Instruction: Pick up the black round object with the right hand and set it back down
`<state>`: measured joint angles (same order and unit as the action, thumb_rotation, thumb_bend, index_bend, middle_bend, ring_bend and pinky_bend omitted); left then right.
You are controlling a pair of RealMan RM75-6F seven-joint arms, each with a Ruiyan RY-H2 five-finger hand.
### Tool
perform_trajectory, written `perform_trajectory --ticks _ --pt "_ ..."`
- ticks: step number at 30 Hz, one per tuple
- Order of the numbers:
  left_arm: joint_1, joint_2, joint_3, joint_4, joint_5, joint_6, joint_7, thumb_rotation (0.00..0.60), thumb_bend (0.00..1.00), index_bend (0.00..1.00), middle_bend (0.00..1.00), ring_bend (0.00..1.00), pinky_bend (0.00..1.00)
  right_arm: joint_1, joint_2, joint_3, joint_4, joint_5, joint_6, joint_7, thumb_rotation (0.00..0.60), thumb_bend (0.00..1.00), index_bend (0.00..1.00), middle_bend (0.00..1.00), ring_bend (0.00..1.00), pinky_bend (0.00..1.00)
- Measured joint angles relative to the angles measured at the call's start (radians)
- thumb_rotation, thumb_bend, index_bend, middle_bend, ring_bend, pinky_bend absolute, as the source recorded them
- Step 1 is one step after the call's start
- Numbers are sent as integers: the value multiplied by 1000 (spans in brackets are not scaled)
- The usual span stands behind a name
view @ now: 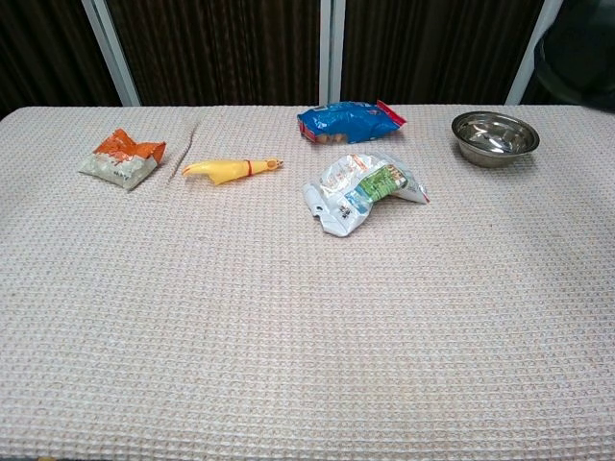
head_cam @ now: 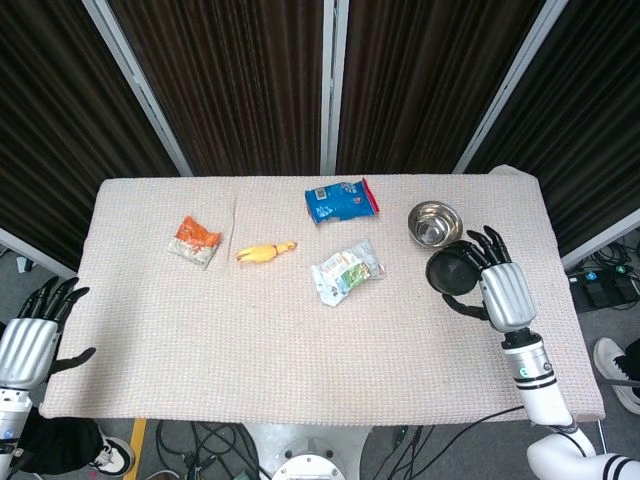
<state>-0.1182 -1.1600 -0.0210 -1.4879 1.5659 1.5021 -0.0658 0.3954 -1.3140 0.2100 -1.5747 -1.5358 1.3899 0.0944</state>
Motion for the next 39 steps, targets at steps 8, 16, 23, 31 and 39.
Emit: perform_trajectory --ticks 8,16,23,31,39 --pt "1 0 4 5 -1 -4 -2 600 92 146 65 0 128 9 -21 -31 65 92 -119 -50 600 186 454 512 154 0" --pt "-3 1 1 4 -5 -10 -3 600 92 147 65 0 128 28 -133 -93 319 155 -375 -9 600 194 466 522 168 0" --pt "-3 -4 2 4 -4 -9 0 600 92 147 65 0 128 43 -35 -67 97 115 -273 4 600 193 477 525 168 0" --pt "-4 1 0 -2 -4 -10 1 600 93 147 65 0 128 42 16 -31 -71 4 -37 7 600 187 503 533 169 0" --pt "-6 -11 4 11 -6 -20 -3 600 92 147 65 0 128 46 -54 -78 96 91 -175 -11 600 192 503 533 169 0"
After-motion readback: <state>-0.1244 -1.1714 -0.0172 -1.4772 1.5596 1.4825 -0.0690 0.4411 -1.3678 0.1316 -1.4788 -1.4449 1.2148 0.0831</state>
